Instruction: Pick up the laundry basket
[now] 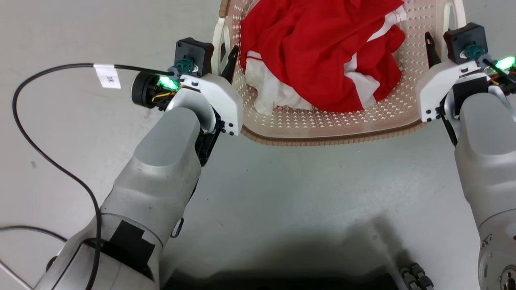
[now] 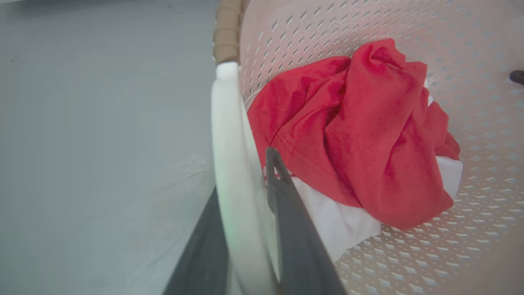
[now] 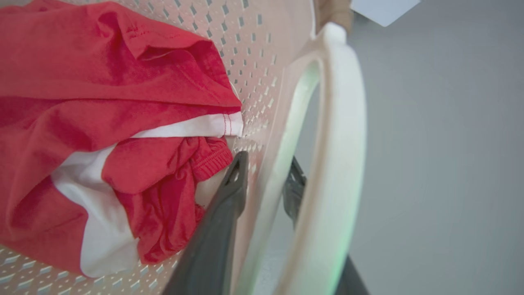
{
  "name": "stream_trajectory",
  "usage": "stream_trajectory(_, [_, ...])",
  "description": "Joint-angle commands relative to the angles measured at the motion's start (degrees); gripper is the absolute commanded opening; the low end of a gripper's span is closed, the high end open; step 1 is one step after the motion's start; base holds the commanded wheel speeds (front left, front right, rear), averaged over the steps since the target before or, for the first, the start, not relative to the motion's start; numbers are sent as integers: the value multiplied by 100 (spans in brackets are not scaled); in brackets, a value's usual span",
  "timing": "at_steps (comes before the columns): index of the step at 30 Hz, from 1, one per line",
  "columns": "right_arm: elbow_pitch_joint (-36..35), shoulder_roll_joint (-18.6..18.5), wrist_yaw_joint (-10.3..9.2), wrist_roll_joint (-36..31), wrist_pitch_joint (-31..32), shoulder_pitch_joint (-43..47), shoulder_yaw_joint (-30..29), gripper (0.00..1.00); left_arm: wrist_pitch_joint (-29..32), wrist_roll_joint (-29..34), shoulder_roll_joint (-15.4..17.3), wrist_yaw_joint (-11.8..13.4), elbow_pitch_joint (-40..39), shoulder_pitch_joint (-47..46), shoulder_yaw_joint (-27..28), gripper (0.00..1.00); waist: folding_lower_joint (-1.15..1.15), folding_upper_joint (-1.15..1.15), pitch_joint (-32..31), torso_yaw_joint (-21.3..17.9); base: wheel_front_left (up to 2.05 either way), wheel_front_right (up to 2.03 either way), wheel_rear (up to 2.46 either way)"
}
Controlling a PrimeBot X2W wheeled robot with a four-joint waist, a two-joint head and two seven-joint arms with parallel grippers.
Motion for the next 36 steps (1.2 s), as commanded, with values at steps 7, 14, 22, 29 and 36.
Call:
stream_trajectory(7, [205,-15,-2,30,-6,161,135,0,-52,-68,-41,-114,105,192,-74,0,0,0,-591,30,0,0,0])
stream_trajectory(14, [516,0,-2,11,-1,346,257,0,-52,-271,-27,-100,428,477,-161,0,0,0,-1295,67,0,0,0])
stream_trajectory(22, [682,124,-2,185,232,709,424,0,181,-654,-27,-97,674,847,-411,0,0,0,-2180,149,0,0,0])
stream_trajectory(29, [693,269,-2,546,661,1191,750,0,616,-980,6,-96,765,1206,-593,0,0,0,-2906,203,0,0,0])
stream_trajectory(36, [691,353,-2,1152,1004,1711,1385,0,1242,-1350,74,-96,663,1654,-878,0,0,0,-3658,239,0,0,0])
